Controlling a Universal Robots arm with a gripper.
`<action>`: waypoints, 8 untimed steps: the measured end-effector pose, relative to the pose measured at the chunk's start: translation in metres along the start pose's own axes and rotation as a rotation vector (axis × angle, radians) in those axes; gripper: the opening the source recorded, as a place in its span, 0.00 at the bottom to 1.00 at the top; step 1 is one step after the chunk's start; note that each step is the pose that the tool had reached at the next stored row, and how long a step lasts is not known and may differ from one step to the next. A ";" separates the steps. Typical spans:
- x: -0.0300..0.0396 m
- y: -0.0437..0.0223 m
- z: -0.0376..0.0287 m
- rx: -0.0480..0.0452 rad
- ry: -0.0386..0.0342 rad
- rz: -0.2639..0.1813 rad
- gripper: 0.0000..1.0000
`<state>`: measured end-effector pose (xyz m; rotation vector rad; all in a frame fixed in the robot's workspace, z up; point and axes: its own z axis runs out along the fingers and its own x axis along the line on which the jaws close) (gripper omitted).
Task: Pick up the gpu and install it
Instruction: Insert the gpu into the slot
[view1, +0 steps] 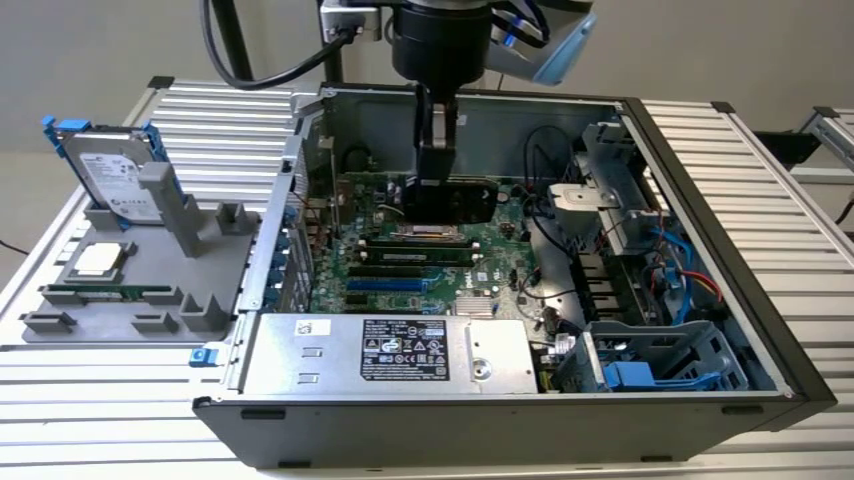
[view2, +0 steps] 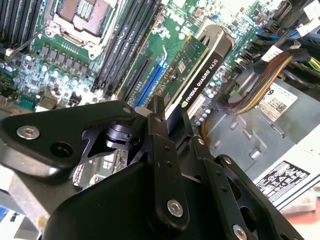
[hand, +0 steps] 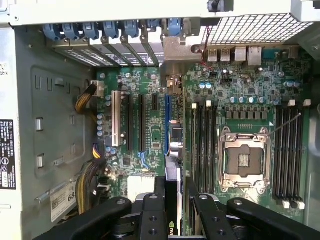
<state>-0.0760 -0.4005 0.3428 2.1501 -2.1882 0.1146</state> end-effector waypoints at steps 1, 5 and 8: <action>0.0000 0.0000 0.0007 0.0000 0.0015 0.000 0.00; -0.0004 0.0000 0.0036 0.0001 0.0066 0.000 0.00; -0.0005 0.0000 0.0050 0.0000 0.0079 0.000 0.00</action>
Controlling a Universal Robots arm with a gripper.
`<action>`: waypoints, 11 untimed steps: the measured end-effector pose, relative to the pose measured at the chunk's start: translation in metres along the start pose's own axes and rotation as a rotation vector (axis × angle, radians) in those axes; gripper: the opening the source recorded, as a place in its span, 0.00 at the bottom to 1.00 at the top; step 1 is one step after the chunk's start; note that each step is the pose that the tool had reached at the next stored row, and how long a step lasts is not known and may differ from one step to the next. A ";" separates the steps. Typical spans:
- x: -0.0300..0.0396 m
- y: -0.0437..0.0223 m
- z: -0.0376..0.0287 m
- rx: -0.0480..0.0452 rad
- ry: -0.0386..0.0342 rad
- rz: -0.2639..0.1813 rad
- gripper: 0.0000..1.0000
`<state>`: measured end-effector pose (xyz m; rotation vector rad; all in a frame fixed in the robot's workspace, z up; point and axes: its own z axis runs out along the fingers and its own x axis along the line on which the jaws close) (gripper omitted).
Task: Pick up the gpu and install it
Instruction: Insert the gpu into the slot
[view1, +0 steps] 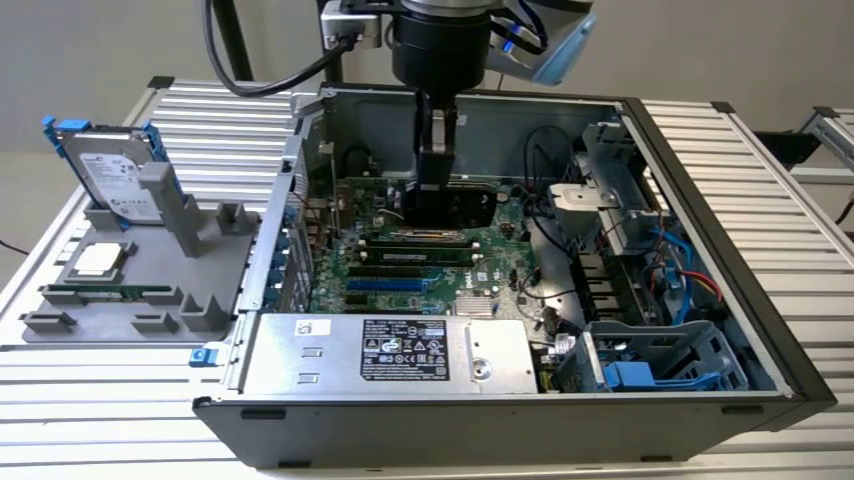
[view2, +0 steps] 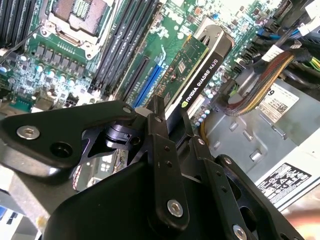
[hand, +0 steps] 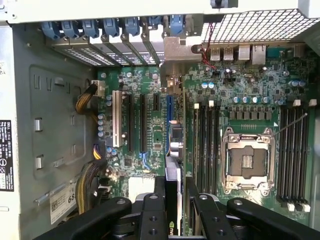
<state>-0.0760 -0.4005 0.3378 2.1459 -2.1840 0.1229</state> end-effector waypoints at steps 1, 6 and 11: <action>0.0000 0.0000 0.0001 0.0000 0.0000 0.000 0.00; 0.0000 0.0000 0.0002 0.0001 -0.0001 0.000 0.00; -0.0001 0.0000 0.0006 0.0001 -0.0002 0.000 0.00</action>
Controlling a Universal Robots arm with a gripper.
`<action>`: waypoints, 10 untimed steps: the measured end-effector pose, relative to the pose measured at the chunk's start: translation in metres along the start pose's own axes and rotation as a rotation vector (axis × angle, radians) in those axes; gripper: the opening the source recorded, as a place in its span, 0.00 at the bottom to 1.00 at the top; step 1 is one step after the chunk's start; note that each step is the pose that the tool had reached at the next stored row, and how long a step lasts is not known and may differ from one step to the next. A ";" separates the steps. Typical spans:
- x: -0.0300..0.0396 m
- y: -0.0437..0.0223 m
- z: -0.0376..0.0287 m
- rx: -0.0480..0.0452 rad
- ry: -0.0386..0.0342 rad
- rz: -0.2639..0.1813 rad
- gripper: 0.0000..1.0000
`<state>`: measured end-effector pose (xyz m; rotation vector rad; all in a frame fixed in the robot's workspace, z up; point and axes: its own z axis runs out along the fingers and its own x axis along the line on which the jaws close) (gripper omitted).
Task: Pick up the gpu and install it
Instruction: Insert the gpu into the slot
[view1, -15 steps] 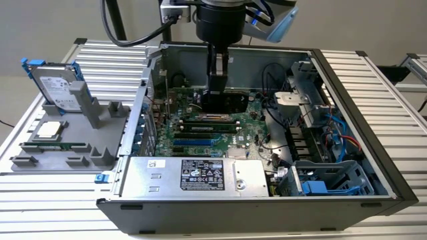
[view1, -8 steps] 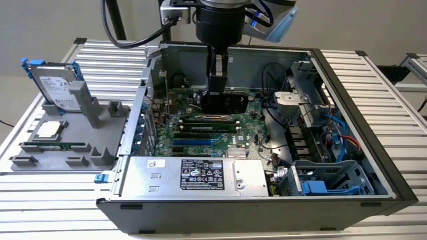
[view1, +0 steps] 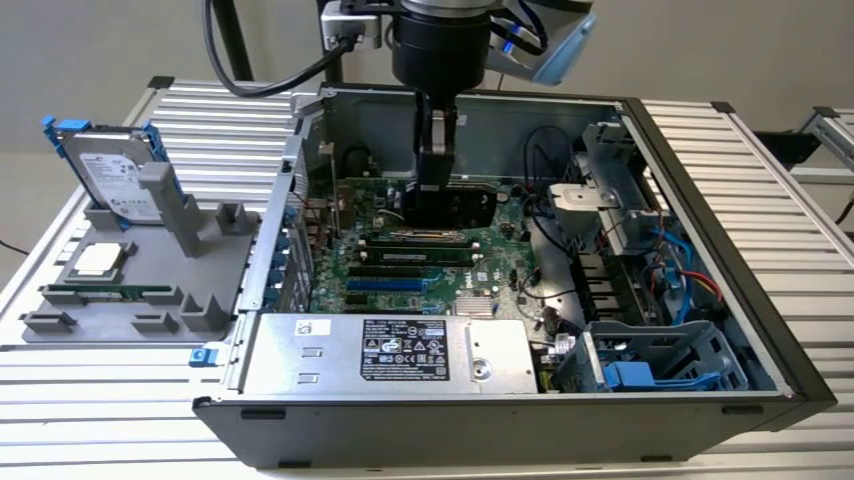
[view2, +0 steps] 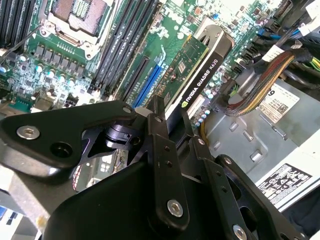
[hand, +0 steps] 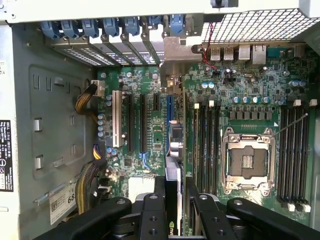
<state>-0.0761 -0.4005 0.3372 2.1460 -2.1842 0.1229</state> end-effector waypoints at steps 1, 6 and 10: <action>0.0000 0.0000 0.0002 0.0000 -0.0001 0.000 0.00; -0.0003 0.0000 0.0028 0.0000 0.0000 0.000 0.00; -0.0005 0.0000 0.0050 0.0000 0.0000 0.000 0.00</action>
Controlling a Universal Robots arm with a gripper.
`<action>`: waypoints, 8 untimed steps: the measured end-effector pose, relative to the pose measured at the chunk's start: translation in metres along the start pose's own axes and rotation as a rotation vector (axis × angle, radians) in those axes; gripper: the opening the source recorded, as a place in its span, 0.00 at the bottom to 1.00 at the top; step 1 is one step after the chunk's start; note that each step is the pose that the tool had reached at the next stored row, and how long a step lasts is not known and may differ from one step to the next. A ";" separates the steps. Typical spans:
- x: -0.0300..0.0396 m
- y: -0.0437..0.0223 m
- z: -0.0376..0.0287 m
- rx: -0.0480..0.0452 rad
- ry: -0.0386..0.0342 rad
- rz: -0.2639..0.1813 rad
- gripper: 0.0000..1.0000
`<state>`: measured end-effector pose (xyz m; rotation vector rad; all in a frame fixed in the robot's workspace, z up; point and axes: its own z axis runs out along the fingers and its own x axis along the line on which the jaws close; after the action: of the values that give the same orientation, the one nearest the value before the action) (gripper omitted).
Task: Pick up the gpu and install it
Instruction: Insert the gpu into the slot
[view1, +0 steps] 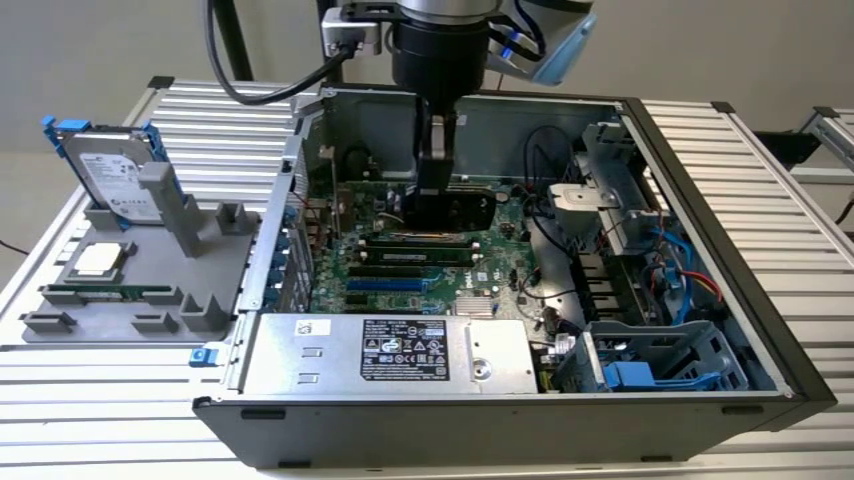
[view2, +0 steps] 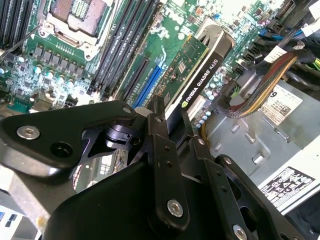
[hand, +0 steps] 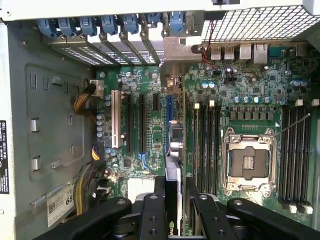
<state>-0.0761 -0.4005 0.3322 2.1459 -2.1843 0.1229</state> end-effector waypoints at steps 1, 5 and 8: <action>-0.0001 0.0000 0.0007 0.0000 0.0001 0.000 0.00; -0.0005 0.0000 0.0046 0.0000 0.0001 0.000 0.00; -0.0010 0.0001 0.0091 -0.0001 0.0002 0.000 0.00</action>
<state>-0.0761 -0.4005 0.3231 2.1459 -2.1841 0.1229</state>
